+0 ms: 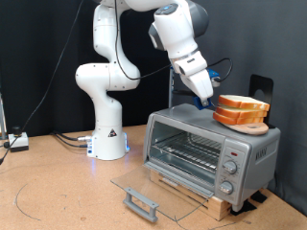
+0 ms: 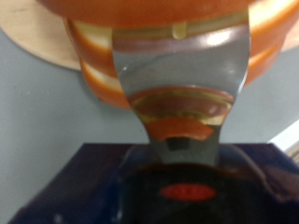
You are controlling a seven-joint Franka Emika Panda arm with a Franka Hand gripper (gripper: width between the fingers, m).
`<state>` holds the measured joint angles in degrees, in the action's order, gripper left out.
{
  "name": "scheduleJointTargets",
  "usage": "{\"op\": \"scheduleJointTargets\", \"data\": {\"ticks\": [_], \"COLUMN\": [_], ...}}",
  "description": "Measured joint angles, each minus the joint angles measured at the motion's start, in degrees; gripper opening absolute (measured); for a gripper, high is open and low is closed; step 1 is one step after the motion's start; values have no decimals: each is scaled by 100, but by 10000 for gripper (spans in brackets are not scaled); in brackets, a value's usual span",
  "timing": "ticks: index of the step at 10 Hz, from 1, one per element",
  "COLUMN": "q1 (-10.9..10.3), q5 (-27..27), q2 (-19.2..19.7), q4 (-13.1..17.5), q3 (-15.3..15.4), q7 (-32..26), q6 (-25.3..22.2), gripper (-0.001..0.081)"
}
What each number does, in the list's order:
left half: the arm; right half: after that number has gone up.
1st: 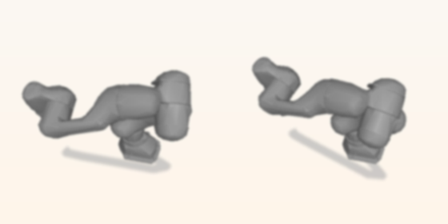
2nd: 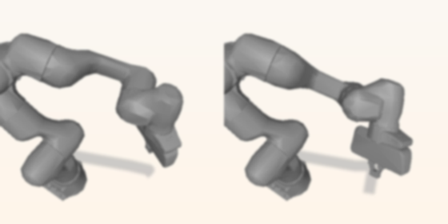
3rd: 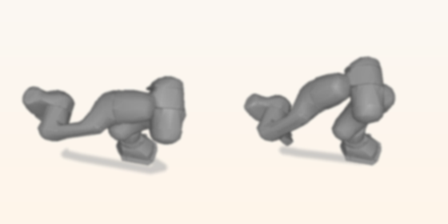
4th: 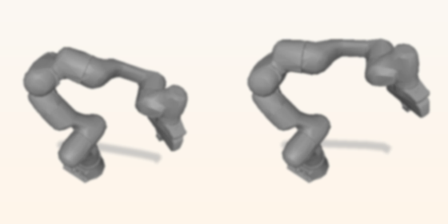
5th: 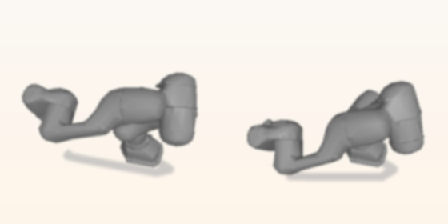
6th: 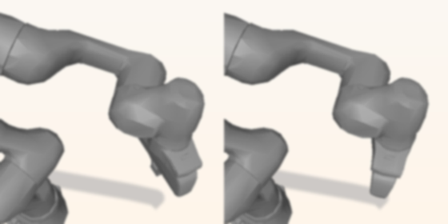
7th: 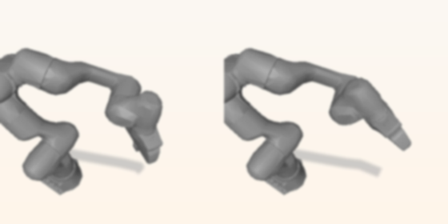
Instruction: Make a piece of toast with the oven
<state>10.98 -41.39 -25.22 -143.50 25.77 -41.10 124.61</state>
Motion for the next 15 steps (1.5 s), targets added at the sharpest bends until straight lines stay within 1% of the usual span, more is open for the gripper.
{"op": "scheduleJointTargets", "data": {"ticks": [3, 4, 6, 8, 11, 13, 15], "q1": [-1, -1, -34, -35, -30, -14, 67], "q5": [-71, -198, -793, -1077, -1199, -1201, -1109], "q2": [64, 107, 131, 126, 75, 1, -115], "q4": [7, 7, -29, -28, -28, -34, -70], "q3": [222, 271, 277, 214, 10, -268, -568], "q7": [180, 212, 101, -25, -182, -353, -521], "q6": [185, 271, 636, 659, 529, 222, -35], "gripper": [394, 394, 394, 394, 394, 394, 394]}}
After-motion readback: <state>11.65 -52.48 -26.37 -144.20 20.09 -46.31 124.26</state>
